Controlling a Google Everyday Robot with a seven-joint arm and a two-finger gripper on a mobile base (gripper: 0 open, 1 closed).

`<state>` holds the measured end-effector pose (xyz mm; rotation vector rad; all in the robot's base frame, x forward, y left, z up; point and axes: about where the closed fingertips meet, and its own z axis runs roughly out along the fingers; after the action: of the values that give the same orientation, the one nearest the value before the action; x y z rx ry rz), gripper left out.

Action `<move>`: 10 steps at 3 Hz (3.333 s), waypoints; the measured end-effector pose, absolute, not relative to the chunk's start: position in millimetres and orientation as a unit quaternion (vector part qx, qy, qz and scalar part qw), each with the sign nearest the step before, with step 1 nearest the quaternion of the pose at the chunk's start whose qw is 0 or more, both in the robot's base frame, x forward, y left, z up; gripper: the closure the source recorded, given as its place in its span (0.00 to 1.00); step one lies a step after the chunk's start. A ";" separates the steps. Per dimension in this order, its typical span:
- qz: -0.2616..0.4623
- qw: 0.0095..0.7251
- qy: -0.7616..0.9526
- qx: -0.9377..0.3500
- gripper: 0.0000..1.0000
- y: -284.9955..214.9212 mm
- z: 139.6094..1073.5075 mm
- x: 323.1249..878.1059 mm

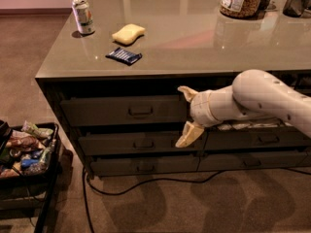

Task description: Open top drawer

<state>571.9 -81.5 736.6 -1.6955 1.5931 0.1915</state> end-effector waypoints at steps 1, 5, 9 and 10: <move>0.053 0.371 0.646 -0.665 0.00 -84.2 712.6 585.3; 0.031 0.397 0.608 -0.687 0.00 -88.4 712.1 640.1; 0.021 0.400 0.623 -0.672 0.00 -97.8 689.2 669.5; 0.048 0.398 0.645 -0.650 0.00 -89.6 664.5 633.8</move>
Offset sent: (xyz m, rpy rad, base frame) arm 0.0100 -0.0024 -0.0194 -0.0455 0.0097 -0.0319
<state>633.8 -89.6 664.5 -1.6464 1.6337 0.1213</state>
